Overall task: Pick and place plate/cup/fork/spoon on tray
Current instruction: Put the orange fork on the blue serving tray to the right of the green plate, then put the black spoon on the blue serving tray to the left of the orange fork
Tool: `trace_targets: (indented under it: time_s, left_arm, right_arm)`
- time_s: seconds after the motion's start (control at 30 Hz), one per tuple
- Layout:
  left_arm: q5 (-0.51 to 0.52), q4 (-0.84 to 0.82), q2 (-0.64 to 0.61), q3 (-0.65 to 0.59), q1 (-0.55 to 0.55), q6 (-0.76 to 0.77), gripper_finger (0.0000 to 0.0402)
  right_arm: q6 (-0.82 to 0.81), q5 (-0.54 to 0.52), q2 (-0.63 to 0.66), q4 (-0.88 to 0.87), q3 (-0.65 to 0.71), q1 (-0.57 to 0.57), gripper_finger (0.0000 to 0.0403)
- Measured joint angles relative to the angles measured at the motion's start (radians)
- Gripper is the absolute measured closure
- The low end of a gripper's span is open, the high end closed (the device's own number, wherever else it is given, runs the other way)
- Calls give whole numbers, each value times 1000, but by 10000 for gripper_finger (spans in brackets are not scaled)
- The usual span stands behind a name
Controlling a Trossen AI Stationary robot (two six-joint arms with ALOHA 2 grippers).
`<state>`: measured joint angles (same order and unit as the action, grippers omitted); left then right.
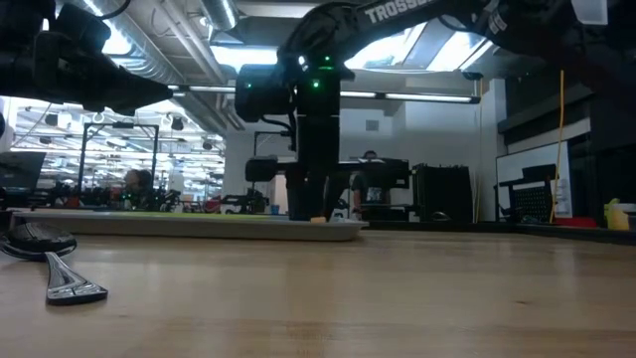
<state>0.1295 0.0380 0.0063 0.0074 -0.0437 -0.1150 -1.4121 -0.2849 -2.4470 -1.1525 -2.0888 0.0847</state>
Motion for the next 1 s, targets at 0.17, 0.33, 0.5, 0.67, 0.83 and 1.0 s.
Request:
trace_targets:
  time_s: [0.17, 0.33, 0.5, 0.67, 0.83, 1.0]
  left_arm:
    - [0, 0, 0, 0, 0, 0, 325]
    - [0, 0, 0, 0, 0, 0, 325]
    - [0, 0, 0, 0, 0, 0, 325]
    - [0, 0, 0, 0, 0, 0, 325]
    - [0, 0, 0, 0, 0, 0, 325]
    - [0, 0, 0, 0, 0, 0, 325]
  right_arm:
    - [7, -45, 0, 3, 0, 3, 324]
    - [10, -55, 0, 3, 0, 12, 323]
    - [30, -76, 0, 4, 0, 17, 323]
    - [32, -75, 0, 12, 0, 18, 320]
    - [33, -80, 0, 12, 0, 18, 290]
    - [33, -80, 0, 12, 0, 18, 272]
